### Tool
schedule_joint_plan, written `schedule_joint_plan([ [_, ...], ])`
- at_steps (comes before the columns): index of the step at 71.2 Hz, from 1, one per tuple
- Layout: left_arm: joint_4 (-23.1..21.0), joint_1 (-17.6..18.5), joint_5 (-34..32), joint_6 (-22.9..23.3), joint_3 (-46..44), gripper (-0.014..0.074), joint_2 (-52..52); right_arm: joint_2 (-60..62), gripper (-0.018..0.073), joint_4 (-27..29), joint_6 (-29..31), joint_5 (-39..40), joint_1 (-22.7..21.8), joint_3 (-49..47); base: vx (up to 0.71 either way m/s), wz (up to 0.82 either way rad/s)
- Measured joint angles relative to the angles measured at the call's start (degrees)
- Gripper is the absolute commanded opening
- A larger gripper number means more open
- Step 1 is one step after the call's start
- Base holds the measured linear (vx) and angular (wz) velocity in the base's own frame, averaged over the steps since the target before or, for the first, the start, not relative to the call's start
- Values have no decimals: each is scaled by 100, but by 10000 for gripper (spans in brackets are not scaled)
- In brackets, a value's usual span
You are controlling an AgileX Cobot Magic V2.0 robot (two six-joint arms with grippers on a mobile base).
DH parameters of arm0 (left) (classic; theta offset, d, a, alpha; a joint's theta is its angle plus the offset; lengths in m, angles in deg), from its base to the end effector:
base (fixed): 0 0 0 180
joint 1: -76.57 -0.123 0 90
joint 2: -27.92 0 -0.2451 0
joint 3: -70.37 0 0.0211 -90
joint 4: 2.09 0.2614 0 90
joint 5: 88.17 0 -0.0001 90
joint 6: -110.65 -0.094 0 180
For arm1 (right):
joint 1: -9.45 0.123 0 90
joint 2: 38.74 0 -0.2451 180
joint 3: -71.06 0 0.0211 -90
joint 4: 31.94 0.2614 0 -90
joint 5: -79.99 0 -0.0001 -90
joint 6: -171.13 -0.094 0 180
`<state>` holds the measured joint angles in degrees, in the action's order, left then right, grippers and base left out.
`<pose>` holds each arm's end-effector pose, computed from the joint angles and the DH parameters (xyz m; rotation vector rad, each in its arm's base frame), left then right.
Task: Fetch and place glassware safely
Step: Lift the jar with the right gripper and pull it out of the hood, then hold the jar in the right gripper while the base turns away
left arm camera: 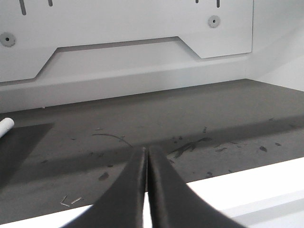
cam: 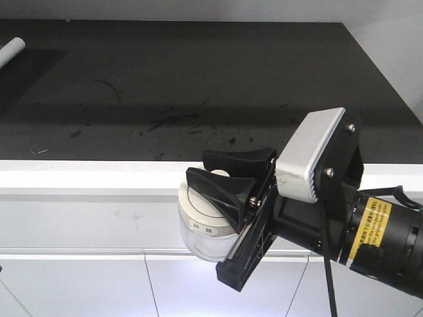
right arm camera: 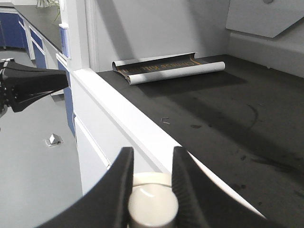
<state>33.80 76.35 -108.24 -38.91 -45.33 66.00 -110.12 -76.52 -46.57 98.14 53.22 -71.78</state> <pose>0.1588 -0.0182 0.2452 0.2090 1.4867 -0.0959 0.1791 0.1999 0.2835 -0.8635 1.4751 0.6861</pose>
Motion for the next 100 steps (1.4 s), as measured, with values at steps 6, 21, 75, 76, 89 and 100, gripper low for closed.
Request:
schedule_joint_plan([
  [6, 0, 0, 0, 0, 0, 2, 0, 0, -1, 0, 0, 0, 0, 0, 0, 0],
  [21, 0, 0, 0, 0, 0, 2, 0, 0, -1, 0, 0, 0, 0, 0, 0, 0],
  [75, 0, 0, 0, 0, 0, 1, 0, 0, -1, 0, 0, 0, 0, 0, -7, 26],
  [76, 0, 0, 0, 0, 0, 1, 0, 0, -1, 0, 0, 0, 0, 0, -12, 47],
  [89, 0, 0, 0, 0, 0, 1, 0, 0, -1, 0, 0, 0, 0, 0, -13, 49],
  [100, 0, 0, 0, 0, 0, 1, 0, 0, -1, 0, 0, 0, 0, 0, -14, 58],
])
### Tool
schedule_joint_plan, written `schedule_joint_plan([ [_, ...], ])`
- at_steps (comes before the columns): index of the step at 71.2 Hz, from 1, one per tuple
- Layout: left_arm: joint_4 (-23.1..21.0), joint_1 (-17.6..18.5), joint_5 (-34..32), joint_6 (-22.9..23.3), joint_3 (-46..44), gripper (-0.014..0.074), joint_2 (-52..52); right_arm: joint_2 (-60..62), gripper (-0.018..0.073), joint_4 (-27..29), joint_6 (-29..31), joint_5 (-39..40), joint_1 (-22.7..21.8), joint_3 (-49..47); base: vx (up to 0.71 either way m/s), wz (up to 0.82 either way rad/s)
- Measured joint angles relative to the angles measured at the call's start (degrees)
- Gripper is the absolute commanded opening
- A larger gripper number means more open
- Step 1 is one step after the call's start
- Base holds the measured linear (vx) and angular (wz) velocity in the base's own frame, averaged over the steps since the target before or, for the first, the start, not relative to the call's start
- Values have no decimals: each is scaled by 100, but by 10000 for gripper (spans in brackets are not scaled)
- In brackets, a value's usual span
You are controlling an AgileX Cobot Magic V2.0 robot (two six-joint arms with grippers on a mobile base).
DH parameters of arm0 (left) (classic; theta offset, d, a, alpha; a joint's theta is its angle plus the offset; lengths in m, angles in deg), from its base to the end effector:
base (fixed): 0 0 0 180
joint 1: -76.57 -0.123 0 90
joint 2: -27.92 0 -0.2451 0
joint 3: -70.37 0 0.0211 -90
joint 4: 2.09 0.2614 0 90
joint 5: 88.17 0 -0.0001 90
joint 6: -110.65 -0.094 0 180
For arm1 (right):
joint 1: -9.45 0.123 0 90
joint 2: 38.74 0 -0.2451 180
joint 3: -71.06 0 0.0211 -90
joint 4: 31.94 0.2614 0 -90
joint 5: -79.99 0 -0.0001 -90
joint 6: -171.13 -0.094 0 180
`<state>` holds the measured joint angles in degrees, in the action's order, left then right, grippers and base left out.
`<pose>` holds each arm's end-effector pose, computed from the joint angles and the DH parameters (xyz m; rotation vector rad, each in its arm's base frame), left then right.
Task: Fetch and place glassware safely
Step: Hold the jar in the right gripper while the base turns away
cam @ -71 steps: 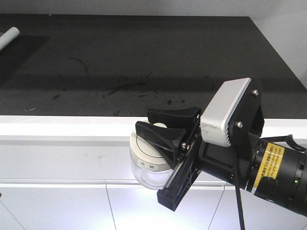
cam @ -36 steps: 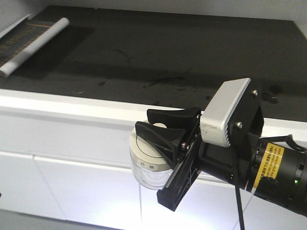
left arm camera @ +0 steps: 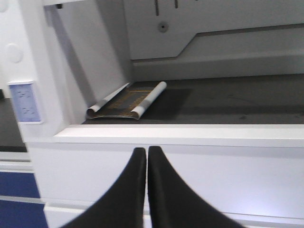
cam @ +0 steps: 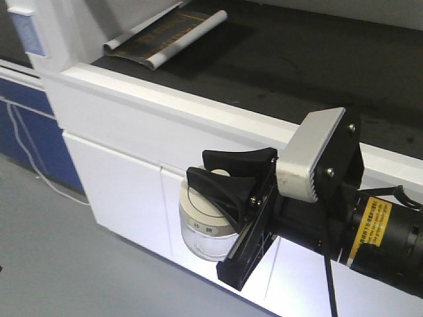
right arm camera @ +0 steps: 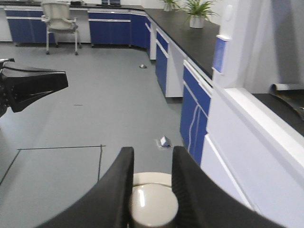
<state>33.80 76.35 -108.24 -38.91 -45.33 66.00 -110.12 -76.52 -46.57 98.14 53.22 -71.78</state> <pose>0.1588 -0.0182 0.2452 0.2090 1.4867 -0.0959 0.1791 0.1999 0.2835 -0.8635 1.4751 0.6861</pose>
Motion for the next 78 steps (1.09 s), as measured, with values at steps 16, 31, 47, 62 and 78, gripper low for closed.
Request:
schedule_joint_plan([
  [16, 0, 0, 0, 0, 0, 1, 0, 0, -1, 0, 0, 0, 0, 0, -15, 65],
  [31, 0, 0, 0, 0, 0, 1, 0, 0, -1, 0, 0, 0, 0, 0, -16, 64],
  [47, 0, 0, 0, 0, 0, 1, 0, 0, -1, 0, 0, 4, 0, 0, -14, 63],
  [62, 0, 0, 0, 0, 0, 1, 0, 0, -1, 0, 0, 4, 0, 0, -10, 65],
  [78, 0, 0, 0, 0, 0, 1, 0, 0, -1, -5, 0, 4, 0, 0, -1, 67],
])
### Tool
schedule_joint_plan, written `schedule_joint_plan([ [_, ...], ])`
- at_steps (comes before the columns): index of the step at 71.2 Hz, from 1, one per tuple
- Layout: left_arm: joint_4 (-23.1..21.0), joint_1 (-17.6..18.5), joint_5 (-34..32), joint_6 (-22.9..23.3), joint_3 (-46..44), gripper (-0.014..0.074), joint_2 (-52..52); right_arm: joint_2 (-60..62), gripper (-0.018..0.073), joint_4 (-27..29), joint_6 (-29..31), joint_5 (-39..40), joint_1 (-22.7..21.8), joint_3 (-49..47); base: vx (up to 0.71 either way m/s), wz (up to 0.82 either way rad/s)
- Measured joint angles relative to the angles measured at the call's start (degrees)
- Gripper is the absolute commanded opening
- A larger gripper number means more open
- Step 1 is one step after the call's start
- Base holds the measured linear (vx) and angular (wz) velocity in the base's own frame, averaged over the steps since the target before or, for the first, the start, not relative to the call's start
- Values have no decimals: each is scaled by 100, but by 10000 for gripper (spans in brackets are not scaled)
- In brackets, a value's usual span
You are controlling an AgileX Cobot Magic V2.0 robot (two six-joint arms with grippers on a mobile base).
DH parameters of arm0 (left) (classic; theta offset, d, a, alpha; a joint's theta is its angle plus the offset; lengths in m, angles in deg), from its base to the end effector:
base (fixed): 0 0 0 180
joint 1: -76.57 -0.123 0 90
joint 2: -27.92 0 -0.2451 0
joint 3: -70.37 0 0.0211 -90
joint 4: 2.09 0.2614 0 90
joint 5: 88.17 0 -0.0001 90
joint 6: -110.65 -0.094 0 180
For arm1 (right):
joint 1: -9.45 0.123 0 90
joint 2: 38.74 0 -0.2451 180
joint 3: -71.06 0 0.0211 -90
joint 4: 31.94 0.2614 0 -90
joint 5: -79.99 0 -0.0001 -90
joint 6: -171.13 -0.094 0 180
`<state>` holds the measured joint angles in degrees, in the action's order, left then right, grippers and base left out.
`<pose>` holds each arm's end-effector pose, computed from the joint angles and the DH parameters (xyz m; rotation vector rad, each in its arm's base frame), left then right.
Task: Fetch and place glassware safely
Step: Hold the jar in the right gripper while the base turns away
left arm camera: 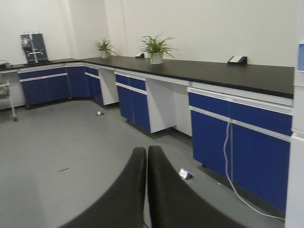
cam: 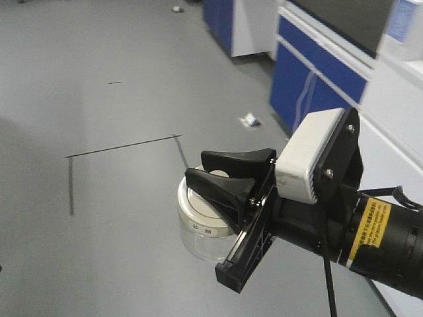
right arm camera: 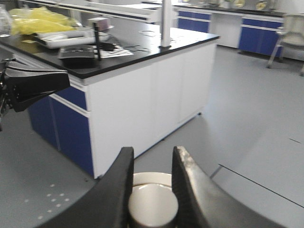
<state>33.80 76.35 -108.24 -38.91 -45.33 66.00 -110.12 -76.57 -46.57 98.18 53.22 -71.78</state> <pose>0.1588 -0.0182 0.2452 0.2090 1.4867 -0.0959 0.1790 0.2000 0.2835 -0.8644 1.4741 0.6861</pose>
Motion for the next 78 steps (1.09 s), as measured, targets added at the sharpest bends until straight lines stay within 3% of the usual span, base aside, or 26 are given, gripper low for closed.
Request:
schedule_joint_plan([
  [42, 0, 0, 0, 0, 0, 1, 0, 0, -1, 0, 0, 0, 0, 0, 13, 29],
  [78, 0, 0, 0, 0, 0, 1, 0, 0, -1, 0, 0, 0, 0, 0, 35, 9],
])
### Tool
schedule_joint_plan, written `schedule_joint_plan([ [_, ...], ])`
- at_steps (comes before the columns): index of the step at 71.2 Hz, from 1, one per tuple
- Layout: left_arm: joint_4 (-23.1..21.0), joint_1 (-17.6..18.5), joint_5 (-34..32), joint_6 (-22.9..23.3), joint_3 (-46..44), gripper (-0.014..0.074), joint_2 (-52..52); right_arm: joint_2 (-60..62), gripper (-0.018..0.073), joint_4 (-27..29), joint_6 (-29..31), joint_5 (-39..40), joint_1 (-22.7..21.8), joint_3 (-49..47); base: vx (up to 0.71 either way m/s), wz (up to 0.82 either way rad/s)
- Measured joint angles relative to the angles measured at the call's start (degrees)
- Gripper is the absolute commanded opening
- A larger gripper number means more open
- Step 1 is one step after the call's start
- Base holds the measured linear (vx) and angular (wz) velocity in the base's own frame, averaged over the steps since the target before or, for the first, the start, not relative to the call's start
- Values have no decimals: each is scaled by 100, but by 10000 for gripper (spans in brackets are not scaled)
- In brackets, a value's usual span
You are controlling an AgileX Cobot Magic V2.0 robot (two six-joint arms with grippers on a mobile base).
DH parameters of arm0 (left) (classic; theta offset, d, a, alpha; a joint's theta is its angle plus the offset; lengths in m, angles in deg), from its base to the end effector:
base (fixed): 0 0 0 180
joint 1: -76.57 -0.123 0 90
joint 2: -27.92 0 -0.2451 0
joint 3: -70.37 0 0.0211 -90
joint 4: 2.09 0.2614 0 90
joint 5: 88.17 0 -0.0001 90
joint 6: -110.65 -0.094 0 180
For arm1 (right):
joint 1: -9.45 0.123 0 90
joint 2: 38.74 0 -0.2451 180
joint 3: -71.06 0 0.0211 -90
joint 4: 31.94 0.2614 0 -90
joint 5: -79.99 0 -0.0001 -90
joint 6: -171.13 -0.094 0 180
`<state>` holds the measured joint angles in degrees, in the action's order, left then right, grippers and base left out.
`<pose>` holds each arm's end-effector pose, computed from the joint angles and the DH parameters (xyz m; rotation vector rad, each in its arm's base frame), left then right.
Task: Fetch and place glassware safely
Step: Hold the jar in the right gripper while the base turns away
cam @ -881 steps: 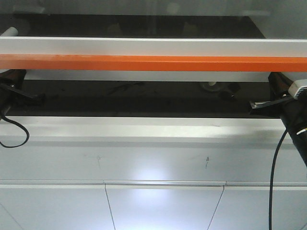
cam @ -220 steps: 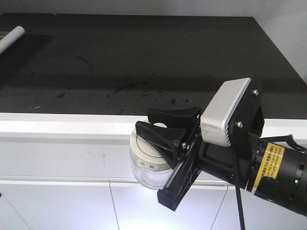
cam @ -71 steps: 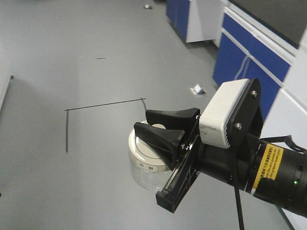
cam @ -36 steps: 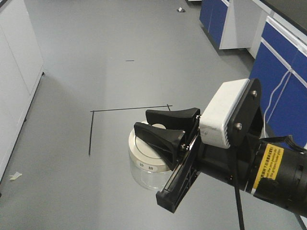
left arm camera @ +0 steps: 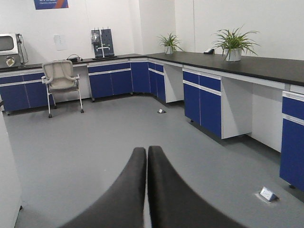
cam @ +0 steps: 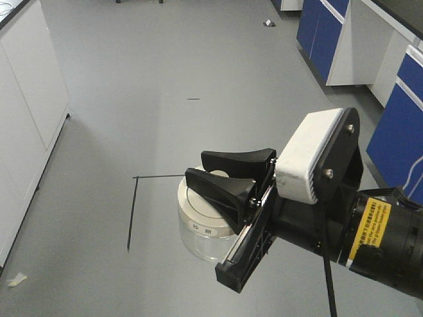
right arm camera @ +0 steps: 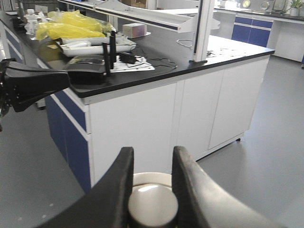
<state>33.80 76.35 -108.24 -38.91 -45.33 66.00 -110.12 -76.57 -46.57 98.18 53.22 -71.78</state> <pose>0.1588 -0.0182 0.2452 0.2090 1.4867 -0.0959 0.1790 0.2000 0.2835 -0.8644 1.4741 0.6861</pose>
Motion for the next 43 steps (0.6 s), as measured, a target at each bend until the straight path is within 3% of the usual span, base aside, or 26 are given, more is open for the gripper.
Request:
schedule_joint_plan([
  [43, 0, 0, 0, 0, 0, 1, 0, 0, -1, 0, 0, 2, 0, 11, 47, 0],
])
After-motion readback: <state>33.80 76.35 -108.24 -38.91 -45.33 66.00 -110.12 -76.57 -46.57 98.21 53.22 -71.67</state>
